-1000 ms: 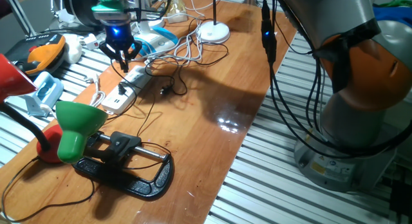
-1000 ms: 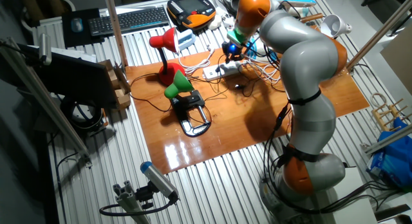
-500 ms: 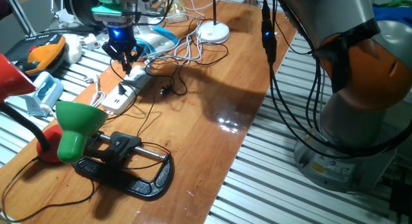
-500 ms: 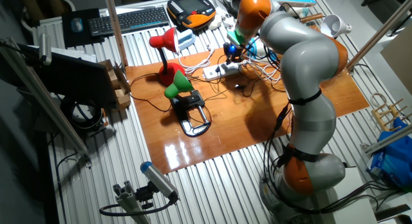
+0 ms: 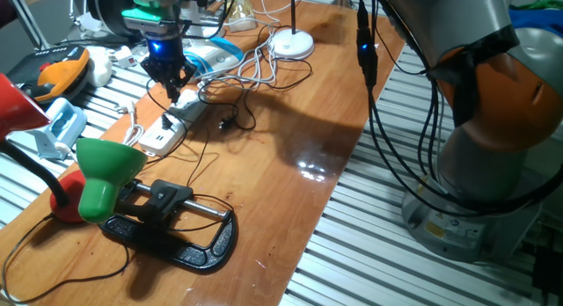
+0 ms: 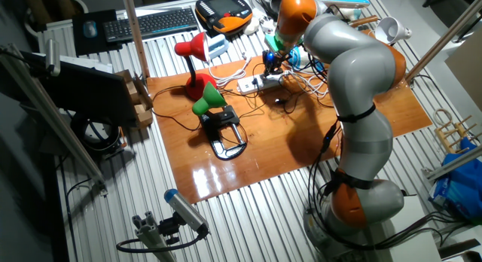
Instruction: Plug in the power cord of the desk lamp, turn on the socket, and light up the desk lamp
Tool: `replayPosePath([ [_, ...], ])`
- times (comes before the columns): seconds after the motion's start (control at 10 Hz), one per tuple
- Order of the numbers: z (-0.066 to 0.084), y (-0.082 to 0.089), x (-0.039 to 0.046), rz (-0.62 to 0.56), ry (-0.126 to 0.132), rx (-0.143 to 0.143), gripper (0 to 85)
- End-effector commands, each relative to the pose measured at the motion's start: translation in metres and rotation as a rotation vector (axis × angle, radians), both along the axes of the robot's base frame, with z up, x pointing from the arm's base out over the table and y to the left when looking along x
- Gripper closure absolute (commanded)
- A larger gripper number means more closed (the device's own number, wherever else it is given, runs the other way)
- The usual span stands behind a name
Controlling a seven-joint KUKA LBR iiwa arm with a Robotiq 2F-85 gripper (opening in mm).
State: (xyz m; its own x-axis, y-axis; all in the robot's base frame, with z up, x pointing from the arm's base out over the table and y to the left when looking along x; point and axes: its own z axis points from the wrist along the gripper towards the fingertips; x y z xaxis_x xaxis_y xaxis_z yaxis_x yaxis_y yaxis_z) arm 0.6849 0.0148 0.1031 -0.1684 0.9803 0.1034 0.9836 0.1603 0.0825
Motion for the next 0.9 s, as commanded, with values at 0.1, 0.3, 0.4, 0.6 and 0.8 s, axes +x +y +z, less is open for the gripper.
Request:
replayPosePath([
  [0.1, -0.005, -0.001, -0.0003, -0.113, -0.005, -0.003, 85.0],
  [0.3, -0.010, -0.001, -0.0002, -0.134, -0.010, 0.003, 85.0],
  [0.4, -0.013, -0.002, 0.0000, -0.140, -0.015, 0.009, 85.0],
  [0.6, -0.018, -0.001, 0.0004, -0.142, -0.016, 0.026, 85.0],
  [0.8, -0.018, 0.000, 0.0007, -0.135, -0.019, 0.027, 85.0],
])
